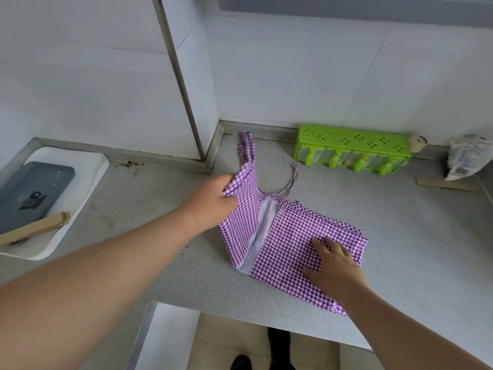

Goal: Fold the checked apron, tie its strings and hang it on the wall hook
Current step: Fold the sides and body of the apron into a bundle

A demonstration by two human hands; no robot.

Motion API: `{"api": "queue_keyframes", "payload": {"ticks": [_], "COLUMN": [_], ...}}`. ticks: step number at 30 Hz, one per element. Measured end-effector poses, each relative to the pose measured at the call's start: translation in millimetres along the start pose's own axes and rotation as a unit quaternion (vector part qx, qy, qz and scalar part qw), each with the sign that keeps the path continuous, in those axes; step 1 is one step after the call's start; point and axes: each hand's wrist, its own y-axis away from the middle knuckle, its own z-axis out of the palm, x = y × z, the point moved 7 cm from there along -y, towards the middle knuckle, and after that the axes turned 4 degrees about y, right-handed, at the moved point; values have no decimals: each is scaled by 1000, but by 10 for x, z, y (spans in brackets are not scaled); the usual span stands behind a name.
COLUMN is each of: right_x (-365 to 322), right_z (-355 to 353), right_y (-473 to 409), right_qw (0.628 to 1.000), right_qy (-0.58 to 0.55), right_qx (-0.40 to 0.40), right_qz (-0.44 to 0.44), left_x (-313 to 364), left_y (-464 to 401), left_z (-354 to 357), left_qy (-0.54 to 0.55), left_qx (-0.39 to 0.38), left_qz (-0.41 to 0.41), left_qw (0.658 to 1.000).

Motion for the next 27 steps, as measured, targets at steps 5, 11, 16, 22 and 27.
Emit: {"api": "queue_keyframes", "payload": {"ticks": [5, 11, 16, 22, 27], "right_x": [8, 10, 4, 115, 256], "right_z": [-23, -53, -68, -363, -414], "right_y": [-42, -133, -219, -235, -201], "right_qw": [1000, 999, 998, 948, 709], "right_qy": [-6, -14, -32, -312, -695], "right_qx": [0, -7, -37, 45, 4], "right_qz": [-14, -29, -42, 35, 117], "left_x": [397, 548, 519, 536, 501], "left_y": [-4, 2, -37, -47, 82], "left_z": [488, 834, 926, 1087, 1437], "left_qy": [-60, -106, -116, -129, -135], "left_qx": [-80, -113, -112, -134, -288], "left_qz": [78, 106, 97, 101, 73], "left_qw": [992, 982, 982, 977, 945]}}
